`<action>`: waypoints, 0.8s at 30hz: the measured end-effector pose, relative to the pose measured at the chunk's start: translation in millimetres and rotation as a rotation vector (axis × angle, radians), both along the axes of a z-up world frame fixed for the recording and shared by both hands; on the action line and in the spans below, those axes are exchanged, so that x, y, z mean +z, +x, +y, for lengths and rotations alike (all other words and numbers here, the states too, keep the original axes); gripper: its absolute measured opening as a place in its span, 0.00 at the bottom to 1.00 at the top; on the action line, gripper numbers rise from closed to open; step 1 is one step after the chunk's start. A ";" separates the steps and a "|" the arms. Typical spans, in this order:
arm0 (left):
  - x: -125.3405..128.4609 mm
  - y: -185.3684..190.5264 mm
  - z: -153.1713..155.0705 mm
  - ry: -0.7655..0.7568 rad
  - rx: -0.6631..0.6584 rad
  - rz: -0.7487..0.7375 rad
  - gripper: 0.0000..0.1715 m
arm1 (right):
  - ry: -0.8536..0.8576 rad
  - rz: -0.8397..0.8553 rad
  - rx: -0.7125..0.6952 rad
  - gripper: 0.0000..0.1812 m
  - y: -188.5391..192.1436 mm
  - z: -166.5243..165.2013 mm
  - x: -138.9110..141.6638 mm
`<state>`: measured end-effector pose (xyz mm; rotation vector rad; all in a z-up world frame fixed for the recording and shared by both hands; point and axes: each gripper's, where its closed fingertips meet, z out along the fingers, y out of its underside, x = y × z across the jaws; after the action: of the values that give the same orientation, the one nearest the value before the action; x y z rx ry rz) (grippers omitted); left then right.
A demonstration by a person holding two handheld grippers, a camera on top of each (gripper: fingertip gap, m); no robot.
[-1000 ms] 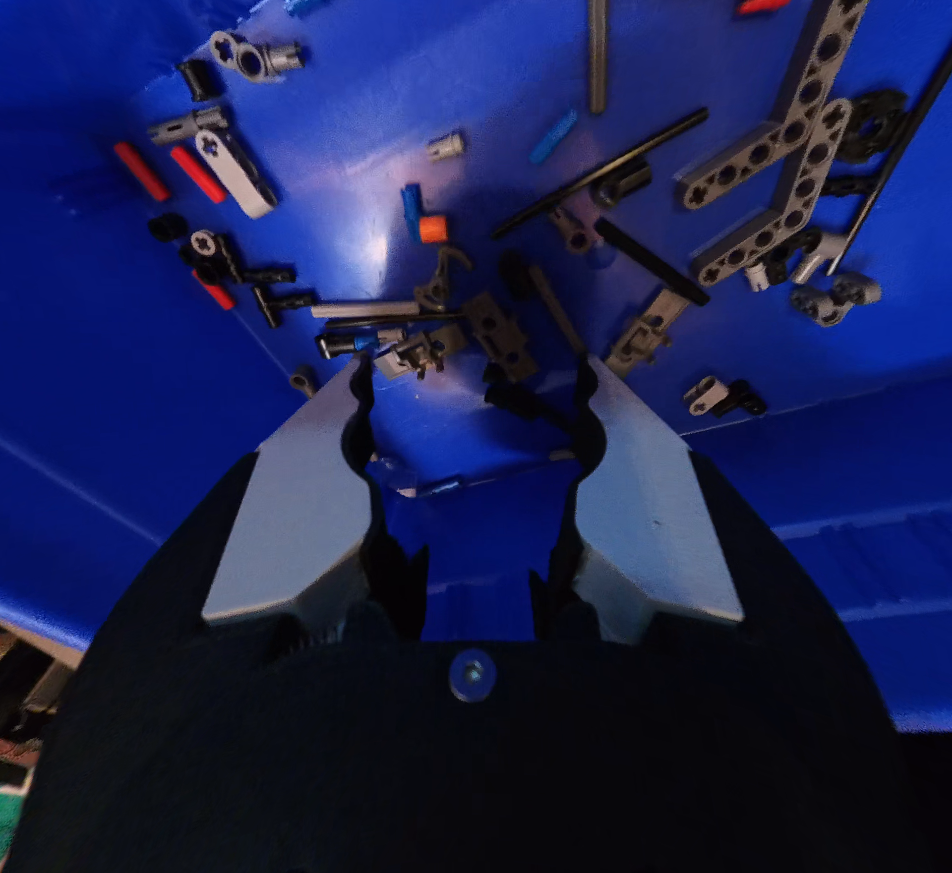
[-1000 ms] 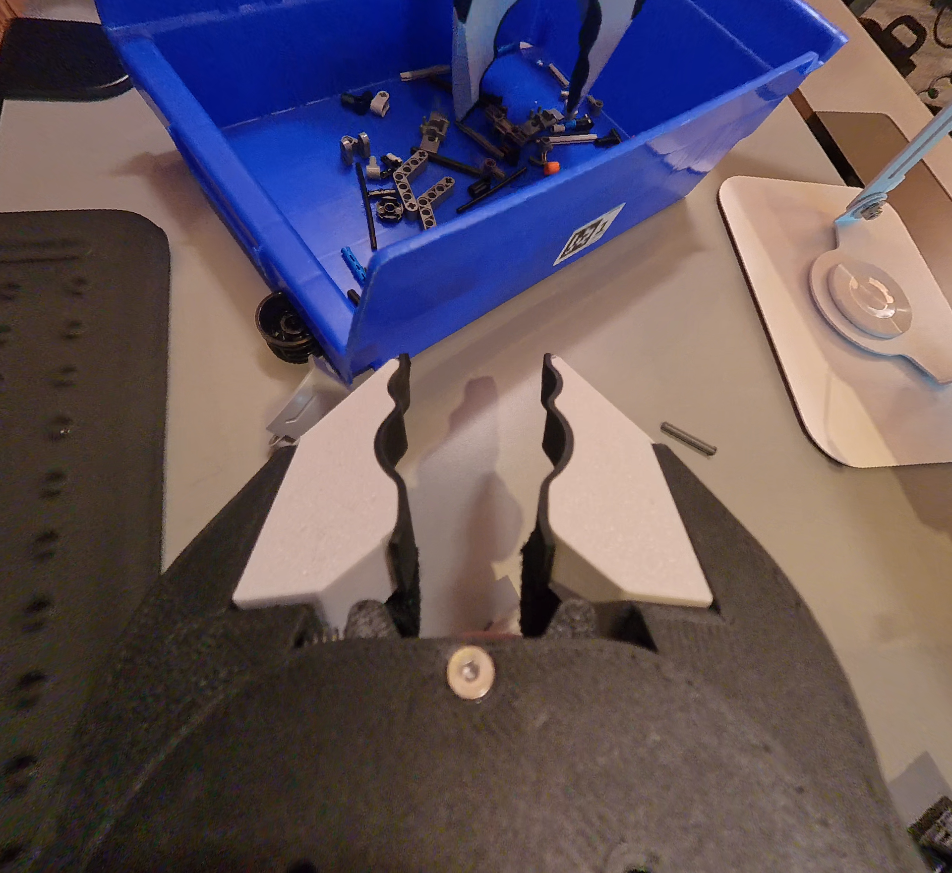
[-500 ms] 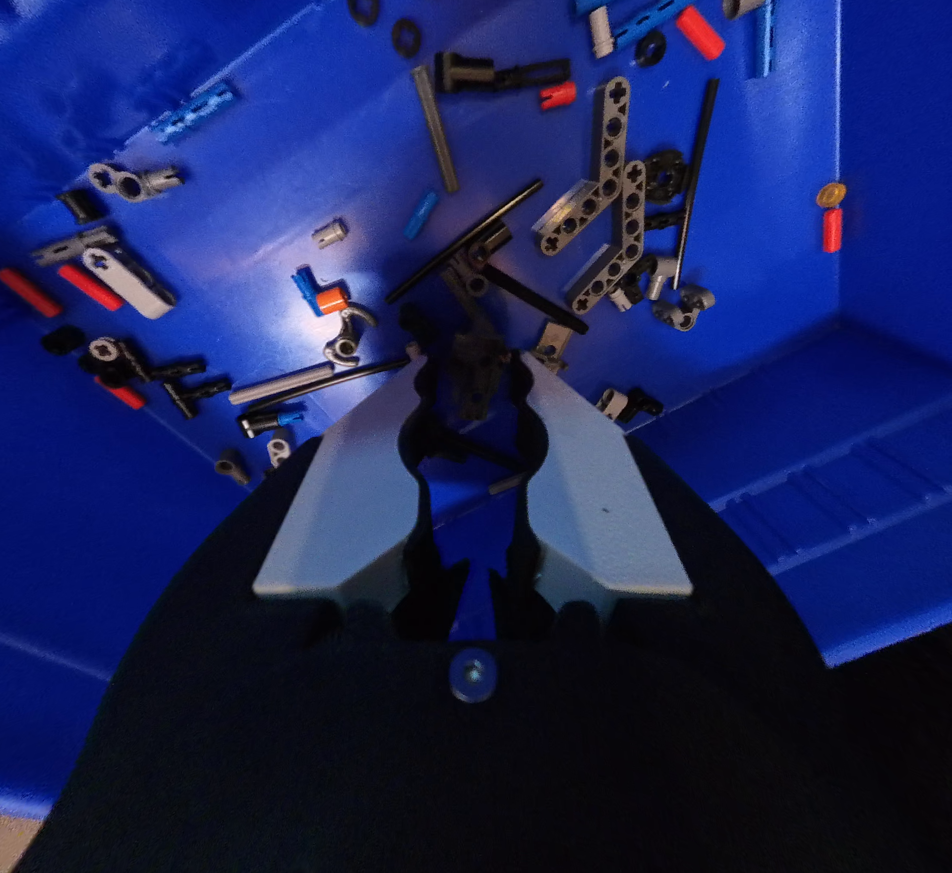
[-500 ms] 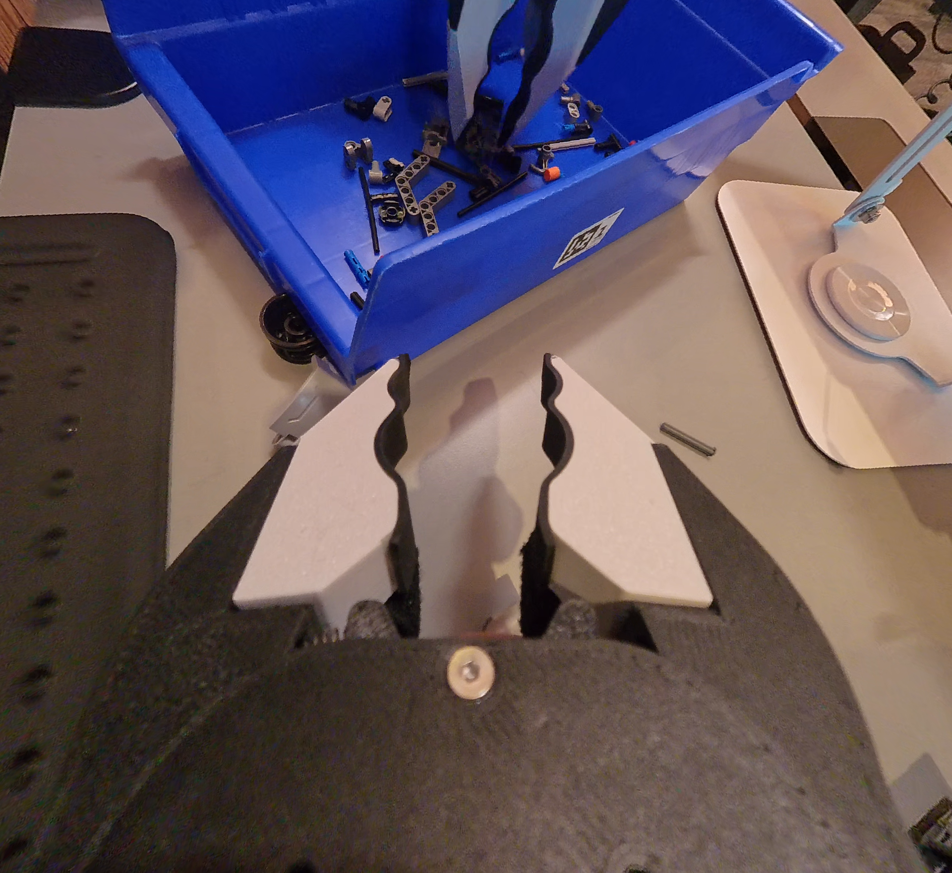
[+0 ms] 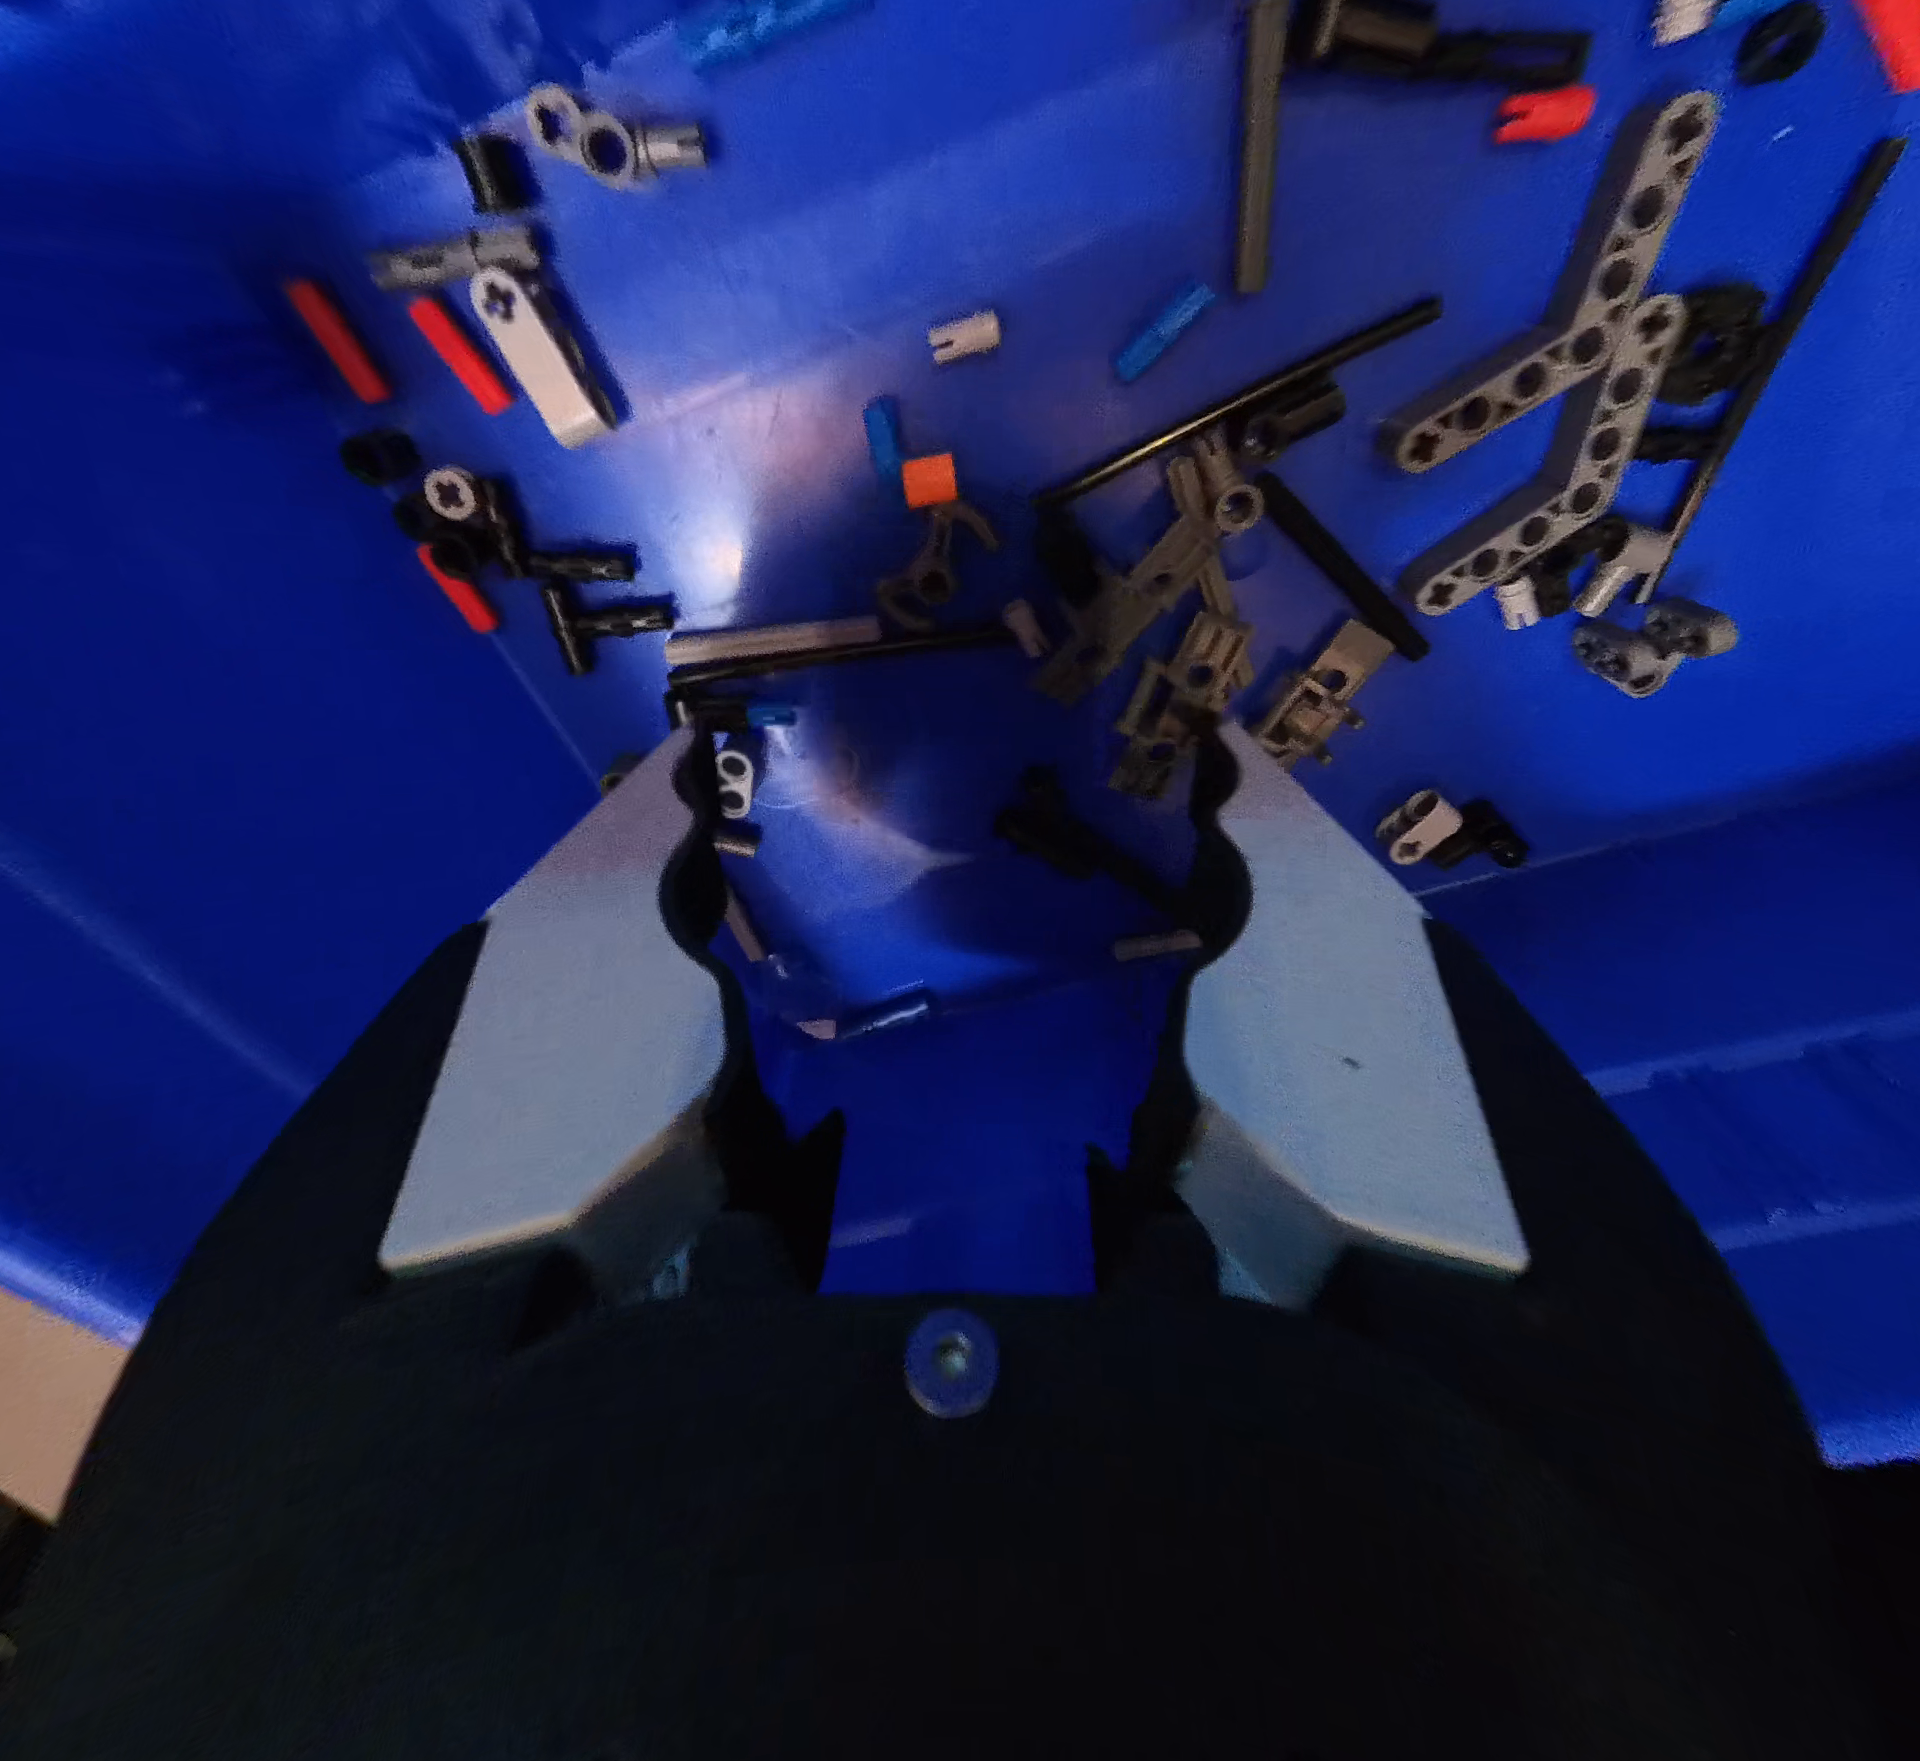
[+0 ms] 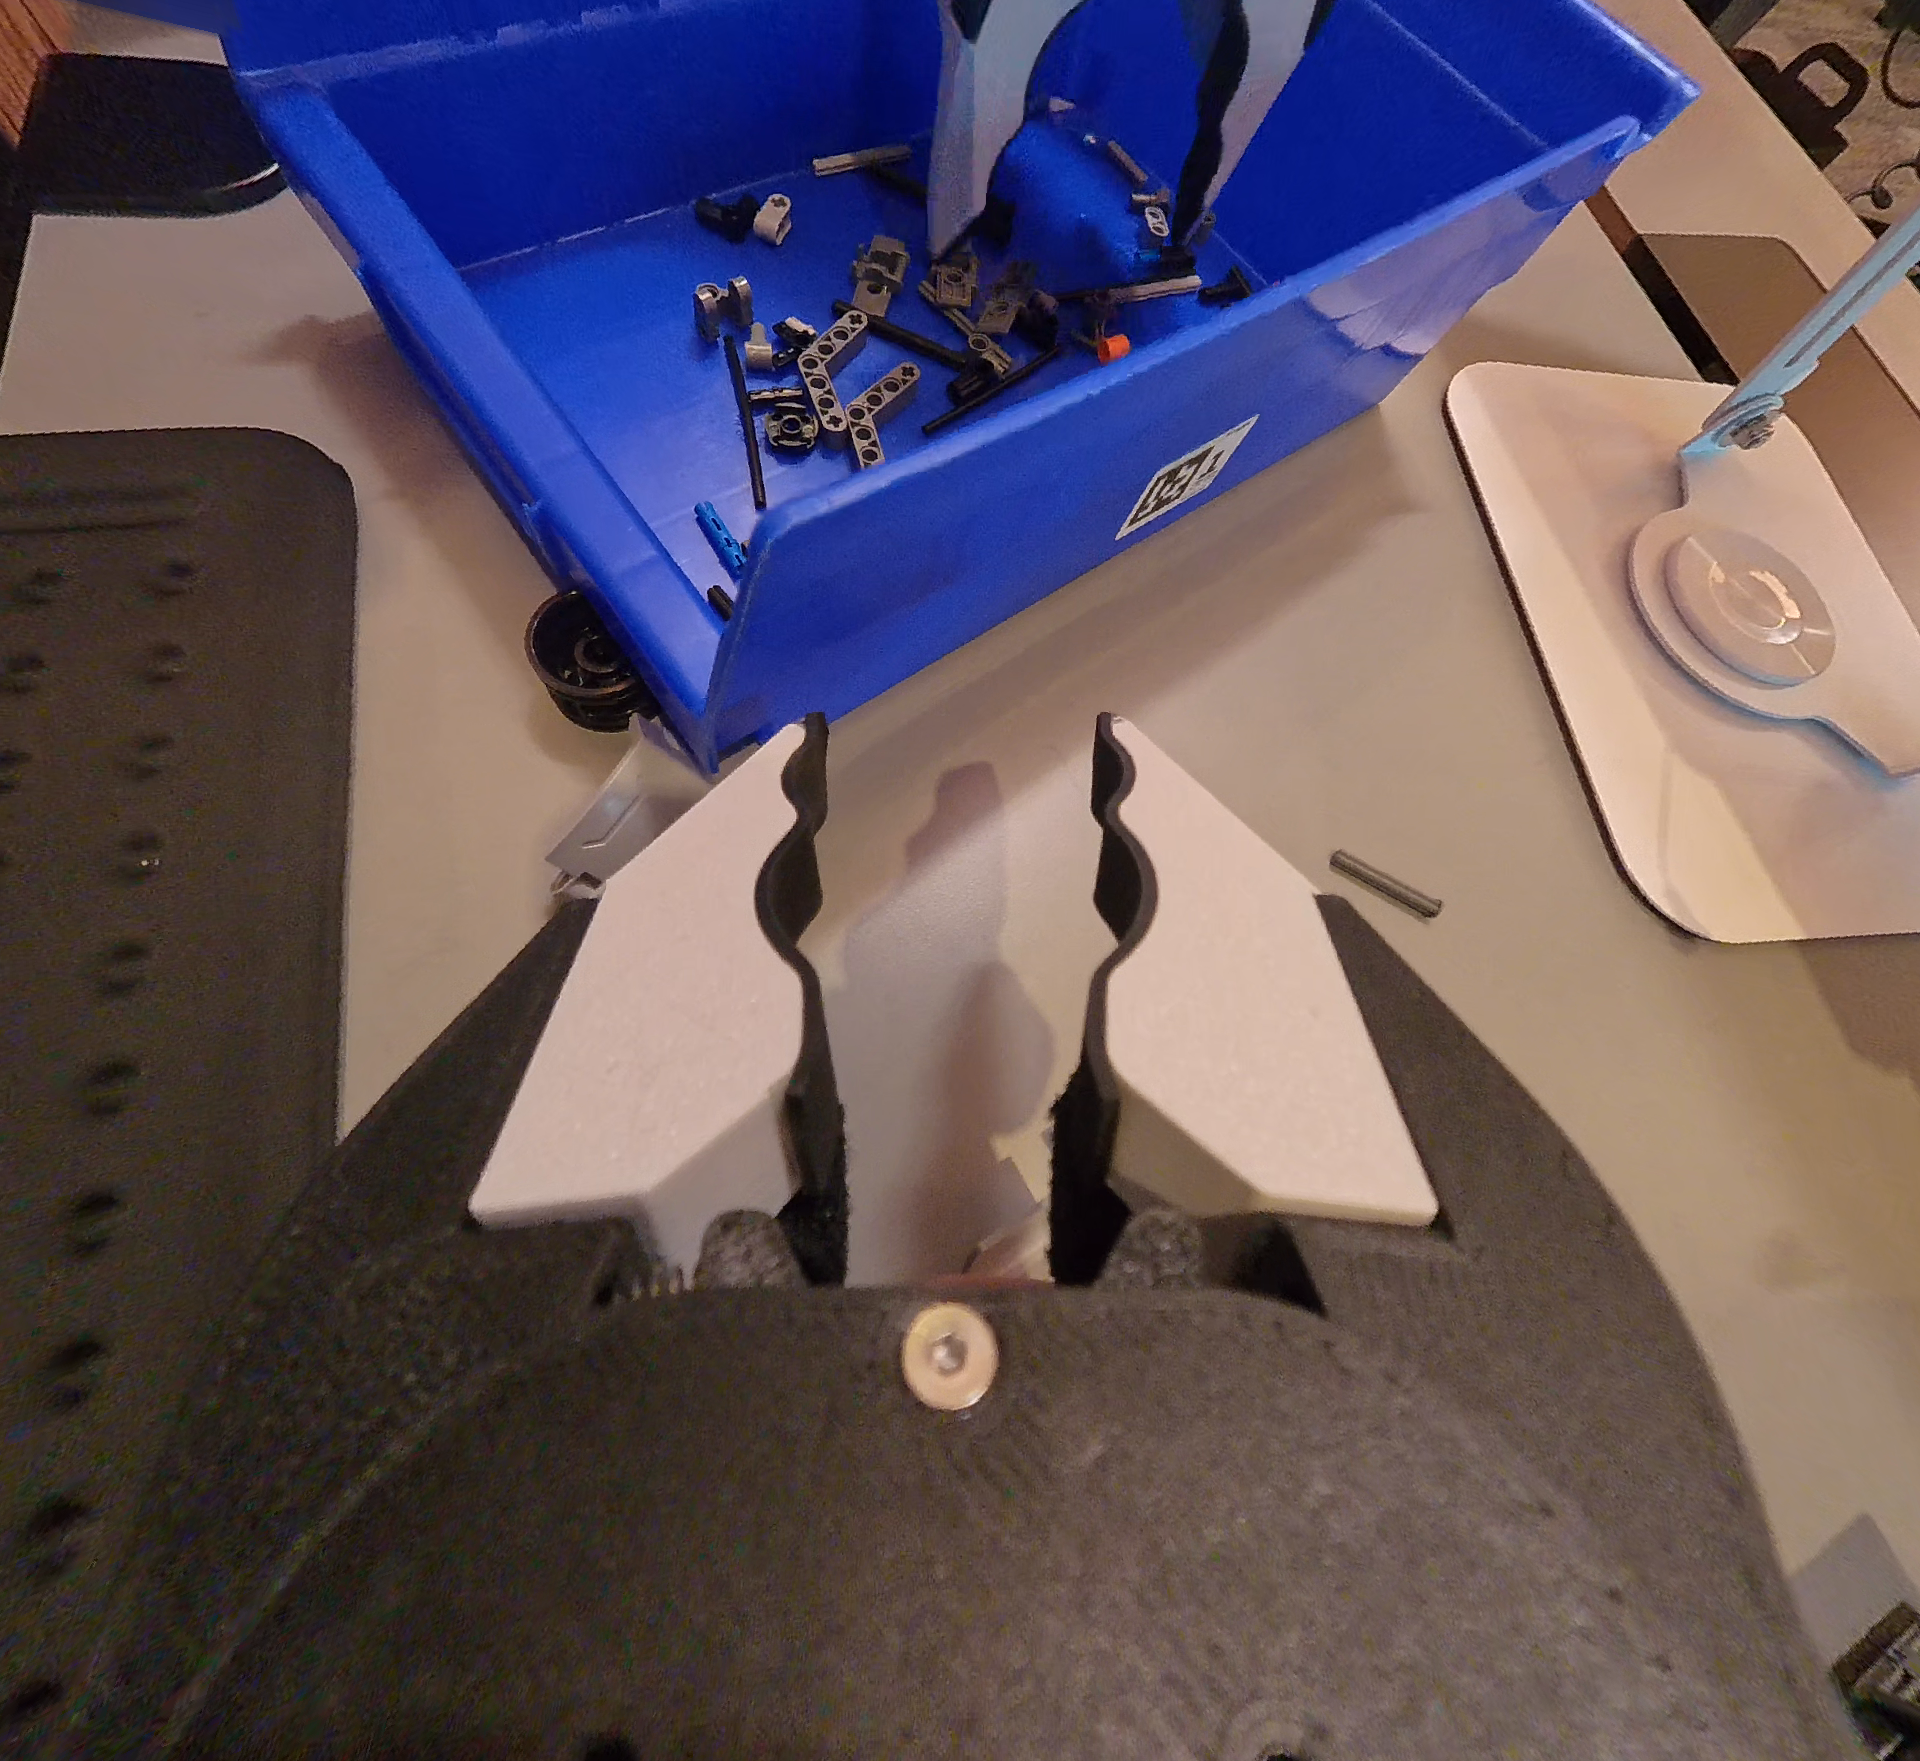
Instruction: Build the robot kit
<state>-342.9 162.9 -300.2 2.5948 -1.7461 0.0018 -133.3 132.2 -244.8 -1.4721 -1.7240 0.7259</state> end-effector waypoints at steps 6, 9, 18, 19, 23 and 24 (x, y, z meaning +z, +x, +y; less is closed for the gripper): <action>-1.1 26.2 -4.6 -0.058 -0.009 -0.129 0.36 | 0.002 -0.005 0.002 0.27 -0.2 -0.7 -0.8; 2.4 36.6 -6.2 -0.035 -0.068 -0.155 0.21 | 0.002 -0.003 0.002 0.27 -0.1 -0.8 -0.4; 20.4 43.5 9.5 0.086 -0.098 -0.206 0.00 | 0.003 0.000 0.002 0.27 0.8 -0.9 1.0; 19.8 45.4 5.5 0.065 -0.103 -0.219 0.06 | 0.003 0.001 0.002 0.27 0.8 -1.0 1.1; 7.8 48.8 -6.6 0.021 -0.166 -0.190 0.22 | 0.003 -0.001 0.002 0.27 0.9 -0.9 0.7; 8.7 51.9 -4.1 0.042 -0.173 -0.195 0.20 | 0.004 -0.001 0.002 0.27 0.9 -0.9 0.6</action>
<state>-290.9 158.7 -291.4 2.5389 -2.0505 0.2257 -132.4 131.2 -244.2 -1.4690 -1.7272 0.7225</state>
